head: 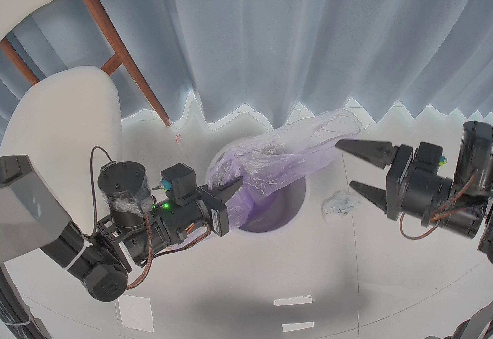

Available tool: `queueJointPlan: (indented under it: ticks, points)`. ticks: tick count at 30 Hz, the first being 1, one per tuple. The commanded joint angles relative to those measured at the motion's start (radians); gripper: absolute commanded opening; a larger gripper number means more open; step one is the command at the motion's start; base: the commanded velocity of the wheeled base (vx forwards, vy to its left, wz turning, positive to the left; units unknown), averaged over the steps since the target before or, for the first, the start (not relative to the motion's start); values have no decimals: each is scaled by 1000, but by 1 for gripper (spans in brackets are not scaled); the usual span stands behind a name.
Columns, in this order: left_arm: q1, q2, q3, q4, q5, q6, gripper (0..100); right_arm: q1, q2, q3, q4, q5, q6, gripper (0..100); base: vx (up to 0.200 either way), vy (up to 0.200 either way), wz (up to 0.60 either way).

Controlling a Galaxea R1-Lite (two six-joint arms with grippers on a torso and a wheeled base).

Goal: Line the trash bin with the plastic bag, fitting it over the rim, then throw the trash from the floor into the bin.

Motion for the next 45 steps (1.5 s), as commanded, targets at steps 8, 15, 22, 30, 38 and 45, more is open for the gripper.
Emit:
queueJointPlan:
  ticks: [8,15,22,30,38,45]
  points:
    - [-4,-9,14,-6,-1,5,0,-166,138,-130,88,3,54,100,0,0,0]
    - [-9,-7,18,-6,-1,5,0,-166,204,-150,81,3,54,100,0,0,0]
    - [-9,-21,20,-6,-1,5,0,-166,299,-189,76,0,52,100,0,0,0]
    - [-9,-25,14,-7,-1,5,0,-166,352,-192,45,0,54,100,0,0,0]
    - [-10,-25,14,-9,-2,5,0,-163,378,-208,45,0,54,100,0,0,0]
    - [-16,-27,9,-7,-2,2,0,-161,372,-208,45,0,57,0,0,0,0]
